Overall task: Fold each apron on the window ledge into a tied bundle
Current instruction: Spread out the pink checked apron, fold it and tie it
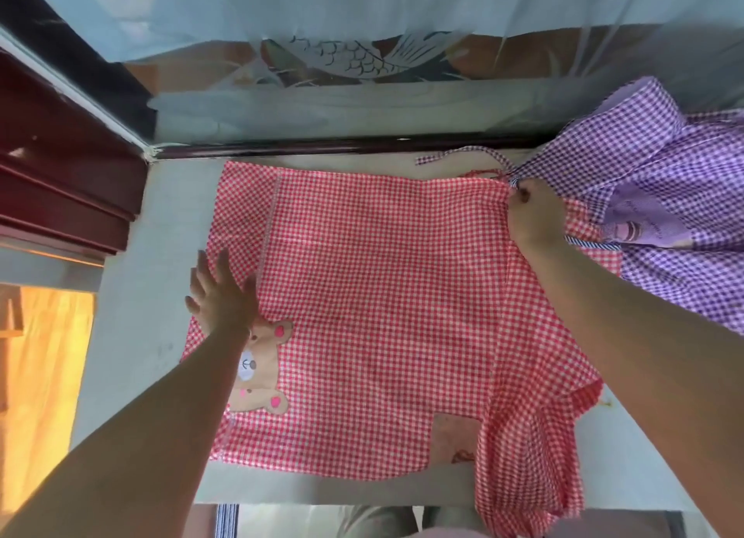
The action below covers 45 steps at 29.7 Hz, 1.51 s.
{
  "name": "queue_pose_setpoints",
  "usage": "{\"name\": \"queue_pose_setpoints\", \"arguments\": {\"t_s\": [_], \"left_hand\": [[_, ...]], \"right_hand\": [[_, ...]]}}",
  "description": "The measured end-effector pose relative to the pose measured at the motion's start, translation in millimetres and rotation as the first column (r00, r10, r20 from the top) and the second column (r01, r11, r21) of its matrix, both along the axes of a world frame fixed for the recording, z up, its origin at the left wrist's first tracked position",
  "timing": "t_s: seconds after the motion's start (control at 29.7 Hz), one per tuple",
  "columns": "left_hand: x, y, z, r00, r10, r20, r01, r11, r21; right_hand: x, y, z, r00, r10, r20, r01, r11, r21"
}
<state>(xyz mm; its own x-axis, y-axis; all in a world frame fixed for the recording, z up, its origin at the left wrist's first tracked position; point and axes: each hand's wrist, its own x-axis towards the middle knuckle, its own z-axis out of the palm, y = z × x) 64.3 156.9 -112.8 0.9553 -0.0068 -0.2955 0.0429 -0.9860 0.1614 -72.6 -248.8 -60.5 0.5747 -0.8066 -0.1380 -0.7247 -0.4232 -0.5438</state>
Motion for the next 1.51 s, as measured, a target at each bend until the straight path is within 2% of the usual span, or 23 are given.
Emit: {"name": "queue_pose_setpoints", "arguments": {"t_s": [0.13, 0.27, 0.37, 0.54, 0.61, 0.71, 0.81, 0.87, 0.94, 1.01, 1.08, 1.14, 1.21, 1.28, 1.31, 1.41, 1.48, 1.51], "left_hand": [[-2, 14, -8, 0.969, -0.212, -0.129, 0.234, 0.952, 0.197], [5, 17, -12, 0.867, -0.471, -0.163, 0.496, 0.848, 0.186], [13, 23, -18, 0.866, -0.462, -0.193, 0.494, 0.851, 0.179], [24, 43, -10, 0.904, -0.39, -0.174, 0.422, 0.876, 0.232], [23, 37, 2, 0.891, -0.451, -0.056, 0.453, 0.873, 0.181], [3, -1, 18, 0.738, -0.656, 0.16, 0.659, 0.751, 0.039], [-40, -63, 37, 0.622, -0.78, 0.074, 0.783, 0.616, -0.082], [-69, -96, 42, 0.588, -0.809, 0.006, 0.804, 0.583, -0.122], [-91, -120, 43, 0.644, -0.764, -0.031, 0.755, 0.642, -0.133], [-105, -136, 41, 0.748, -0.654, -0.11, 0.634, 0.754, -0.175], [-116, -145, 37, 0.776, -0.609, -0.164, 0.578, 0.791, -0.203], [-125, -149, 33, 0.76, -0.61, -0.225, 0.59, 0.792, -0.158], [-128, -148, 28, 0.754, -0.575, -0.316, 0.581, 0.809, -0.087], [-131, -146, 20, 0.757, -0.528, -0.385, 0.569, 0.822, -0.009], [-132, -144, 17, 0.756, -0.512, -0.407, 0.568, 0.823, 0.019], [-137, -144, 12, 0.748, -0.496, -0.442, 0.584, 0.808, 0.081], [-137, -146, 12, 0.756, -0.48, -0.445, 0.57, 0.817, 0.086], [-138, -148, 12, 0.76, -0.473, -0.445, 0.561, 0.824, 0.082]], "right_hand": [[-2, 5, -4, 0.991, 0.101, -0.084, -0.103, 0.994, -0.018], [2, 14, -10, 0.978, 0.127, -0.166, -0.131, 0.991, -0.014], [13, 24, -11, 0.974, 0.167, -0.152, -0.173, 0.984, -0.031], [48, 57, -6, 0.949, 0.314, 0.029, -0.31, 0.945, -0.108], [56, 65, -4, 0.93, 0.364, 0.052, -0.359, 0.929, -0.088], [50, 71, -2, 0.913, 0.409, 0.013, -0.409, 0.911, 0.054], [25, 74, 4, 0.921, 0.365, 0.133, -0.378, 0.922, 0.087], [-2, 73, 15, 0.924, 0.269, 0.273, -0.289, 0.957, 0.033], [-39, 66, 22, 0.932, 0.139, 0.334, -0.116, 0.989, -0.089], [-79, 51, 18, 0.935, -0.105, 0.338, 0.134, 0.989, -0.063], [-109, 36, 9, 0.914, -0.34, 0.219, 0.327, 0.94, 0.096], [-131, 24, 0, 0.897, -0.439, 0.059, 0.391, 0.847, 0.361], [-142, 27, -3, 0.917, -0.398, -0.028, 0.332, 0.723, 0.606], [-147, 32, -4, 0.924, -0.383, 0.004, 0.271, 0.661, 0.699], [-146, 32, -4, 0.927, -0.373, 0.035, 0.244, 0.671, 0.7], [-142, 30, 6, 0.972, -0.226, 0.07, 0.138, 0.78, 0.61], [-142, 30, 14, 0.998, -0.062, 0.033, 0.044, 0.915, 0.402], [-146, 27, 20, 0.999, -0.037, 0.027, 0.029, 0.968, 0.249]]}}
